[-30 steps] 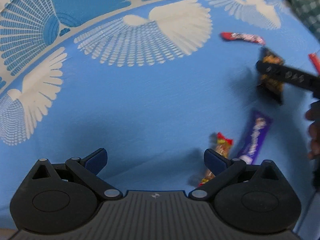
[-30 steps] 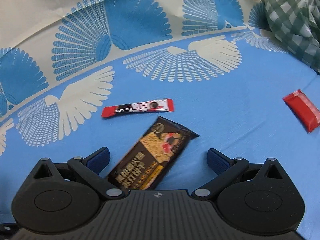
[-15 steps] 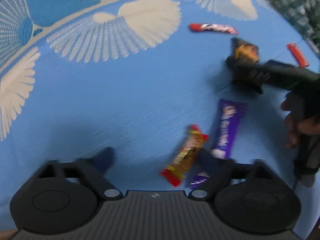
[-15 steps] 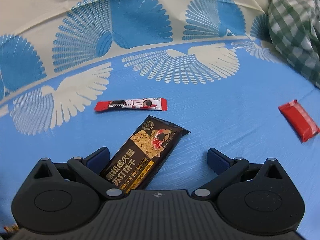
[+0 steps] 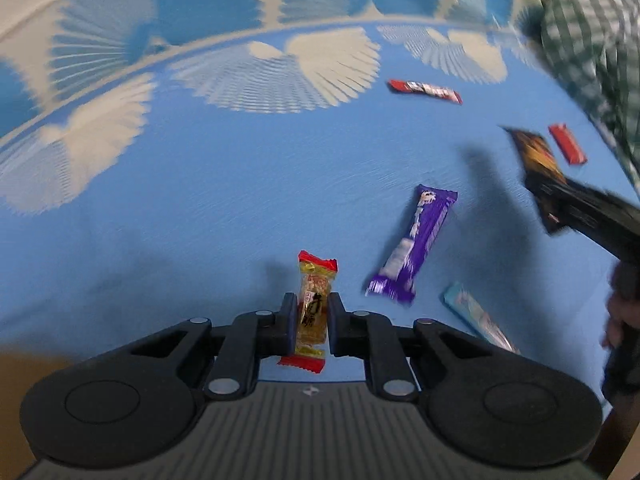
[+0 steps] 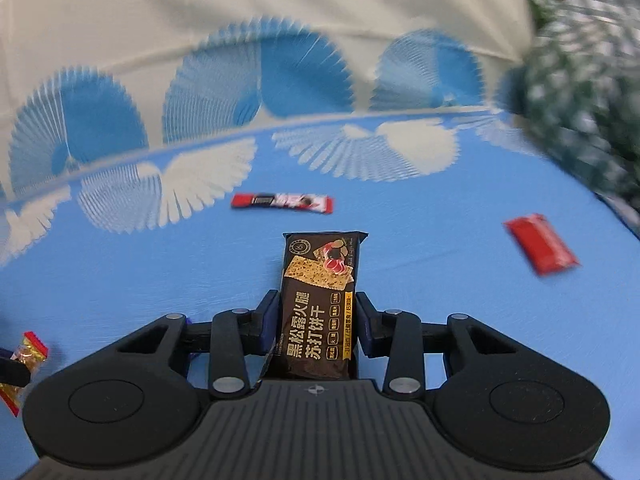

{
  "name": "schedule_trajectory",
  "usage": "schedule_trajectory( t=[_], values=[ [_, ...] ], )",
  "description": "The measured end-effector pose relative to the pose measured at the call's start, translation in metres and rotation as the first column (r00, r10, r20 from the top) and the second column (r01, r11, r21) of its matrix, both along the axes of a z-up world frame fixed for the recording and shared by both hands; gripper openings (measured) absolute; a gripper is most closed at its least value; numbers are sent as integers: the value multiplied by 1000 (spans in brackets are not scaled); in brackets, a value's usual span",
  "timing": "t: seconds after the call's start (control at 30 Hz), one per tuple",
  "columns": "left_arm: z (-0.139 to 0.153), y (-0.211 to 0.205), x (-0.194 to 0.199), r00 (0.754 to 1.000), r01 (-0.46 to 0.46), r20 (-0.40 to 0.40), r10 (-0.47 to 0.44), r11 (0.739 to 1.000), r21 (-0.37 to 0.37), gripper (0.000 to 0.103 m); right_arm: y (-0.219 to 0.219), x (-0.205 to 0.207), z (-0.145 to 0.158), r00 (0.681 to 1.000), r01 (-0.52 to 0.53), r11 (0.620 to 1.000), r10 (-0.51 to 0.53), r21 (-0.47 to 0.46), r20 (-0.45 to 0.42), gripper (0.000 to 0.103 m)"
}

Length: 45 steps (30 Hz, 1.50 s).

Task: Organize snacks
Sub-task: 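Grasp the small gold candy with the left tool while the right tool grasps the dark biscuit pack, then carry the gold candy and dark biscuit pack into the box with both tools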

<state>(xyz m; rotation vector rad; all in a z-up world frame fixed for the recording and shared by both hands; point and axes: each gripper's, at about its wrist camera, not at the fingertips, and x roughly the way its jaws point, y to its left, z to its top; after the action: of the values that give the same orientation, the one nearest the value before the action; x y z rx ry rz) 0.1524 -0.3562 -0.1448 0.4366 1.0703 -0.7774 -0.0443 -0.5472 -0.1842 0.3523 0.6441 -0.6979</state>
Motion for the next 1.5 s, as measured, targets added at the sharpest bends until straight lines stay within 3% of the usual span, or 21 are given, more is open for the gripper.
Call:
schedule_trajectory(
  t=[0.17, 0.3, 0.6, 0.8, 1.03, 1.27, 1.5],
  values=[
    [49, 67, -47, 998, -46, 39, 48, 998, -51, 16, 59, -74, 40, 996, 41, 996, -46, 77, 70, 41],
    [91, 122, -90, 995, -73, 55, 78, 994, -87, 16, 122, -121, 69, 994, 17, 987, -33, 159, 102, 41],
    [160, 256, -176, 979, -151, 119, 168, 978, -141, 16, 270, -162, 136, 973, -193, 959, 158, 210, 170, 41],
    [175, 339, -220, 960, -214, 145, 240, 961, -174, 16, 363, -173, 167, 929, -347, 919, 310, 187, 203, 41],
    [192, 417, -246, 924, -312, 151, 351, 921, -231, 16, 432, -183, 193, 877, -461, 877, 427, 135, 221, 41],
    [208, 465, -272, 885, -361, 195, 423, 888, -286, 16, 468, -201, 203, 847, -511, 853, 481, 101, 226, 41],
    [209, 479, -282, 873, -395, 187, 451, 877, -272, 16, 481, -204, 212, 832, -531, 846, 508, 54, 224, 41]
  ],
)
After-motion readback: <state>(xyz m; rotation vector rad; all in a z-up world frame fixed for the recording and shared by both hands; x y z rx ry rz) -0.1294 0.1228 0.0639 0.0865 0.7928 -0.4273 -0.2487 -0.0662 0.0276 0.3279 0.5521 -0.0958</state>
